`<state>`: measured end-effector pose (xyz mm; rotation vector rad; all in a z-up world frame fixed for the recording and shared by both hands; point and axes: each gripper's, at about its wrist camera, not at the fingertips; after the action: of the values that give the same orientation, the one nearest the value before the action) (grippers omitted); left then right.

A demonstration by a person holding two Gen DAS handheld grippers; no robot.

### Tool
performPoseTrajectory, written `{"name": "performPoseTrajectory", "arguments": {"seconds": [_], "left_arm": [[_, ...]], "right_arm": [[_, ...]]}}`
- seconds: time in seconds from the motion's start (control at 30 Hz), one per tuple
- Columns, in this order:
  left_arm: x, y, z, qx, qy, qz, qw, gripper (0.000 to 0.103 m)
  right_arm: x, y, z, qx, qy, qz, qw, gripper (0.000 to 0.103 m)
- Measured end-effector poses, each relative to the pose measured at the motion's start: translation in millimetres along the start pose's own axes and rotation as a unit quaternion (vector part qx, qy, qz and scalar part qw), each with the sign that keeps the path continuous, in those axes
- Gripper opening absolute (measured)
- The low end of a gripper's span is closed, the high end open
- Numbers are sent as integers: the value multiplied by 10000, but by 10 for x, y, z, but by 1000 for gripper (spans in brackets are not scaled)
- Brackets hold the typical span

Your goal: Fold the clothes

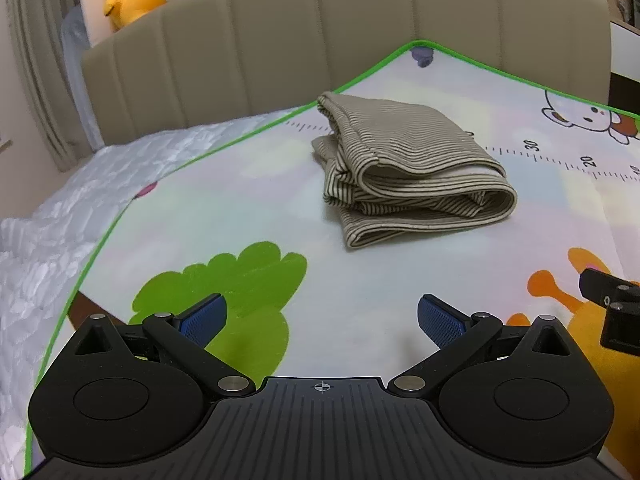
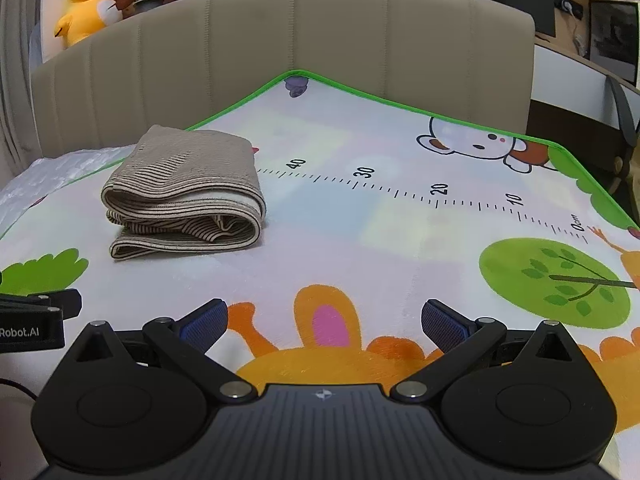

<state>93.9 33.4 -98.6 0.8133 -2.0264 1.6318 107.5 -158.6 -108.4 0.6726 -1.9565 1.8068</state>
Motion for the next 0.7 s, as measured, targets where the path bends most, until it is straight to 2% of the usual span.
{"name": "performPoseTrajectory", "arguments": {"seconds": [0.37, 0.47, 0.57, 0.7], "left_arm": [[52, -89, 12, -31, -24, 31, 10000, 103], [149, -221, -44, -58, -47, 82, 9999, 103], [298, -440, -94, -129, -239, 276, 9992, 103], [534, -756, -141, -3, -426, 288, 9987, 103]], "right_arm": [[131, -67, 51, 30, -224, 107, 9997, 103], [202, -163, 108, 42, -173, 236, 9996, 103], [289, -336, 165, -145, -102, 403, 9990, 103], [500, -543, 200, -157, -70, 692, 9975, 103]]}}
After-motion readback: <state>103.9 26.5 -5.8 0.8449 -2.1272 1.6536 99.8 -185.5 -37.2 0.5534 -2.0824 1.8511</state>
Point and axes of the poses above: each gripper's, at about its wrist camera, not at the fingertips, and x roughly against the way its jaws point, z to its right, y to its underside, and after that the axes turned 5 degrees about -x, right-handed
